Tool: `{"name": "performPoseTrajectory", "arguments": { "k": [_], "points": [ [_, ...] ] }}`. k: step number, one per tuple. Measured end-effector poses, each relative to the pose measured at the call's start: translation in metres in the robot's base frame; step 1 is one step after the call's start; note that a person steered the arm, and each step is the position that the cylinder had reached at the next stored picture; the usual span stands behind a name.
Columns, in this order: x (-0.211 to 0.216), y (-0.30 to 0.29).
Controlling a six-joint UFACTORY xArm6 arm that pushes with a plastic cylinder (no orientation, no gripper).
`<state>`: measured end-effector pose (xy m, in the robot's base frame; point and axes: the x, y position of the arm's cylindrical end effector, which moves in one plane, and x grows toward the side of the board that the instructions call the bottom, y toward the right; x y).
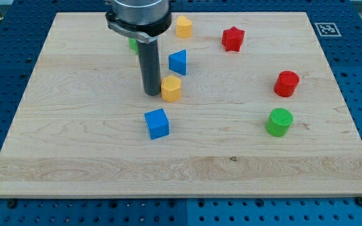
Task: Put the yellow hexagon diagonally bottom right to the blue triangle
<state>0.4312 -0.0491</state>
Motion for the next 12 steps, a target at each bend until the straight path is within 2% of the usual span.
{"name": "performPoseTrajectory", "arguments": {
  "k": [1, 3, 6, 9, 12],
  "points": [
    [0.000, 0.030],
    [0.000, 0.052],
    [0.020, 0.053],
    [0.021, 0.074],
    [0.019, 0.047]
  ]
}}
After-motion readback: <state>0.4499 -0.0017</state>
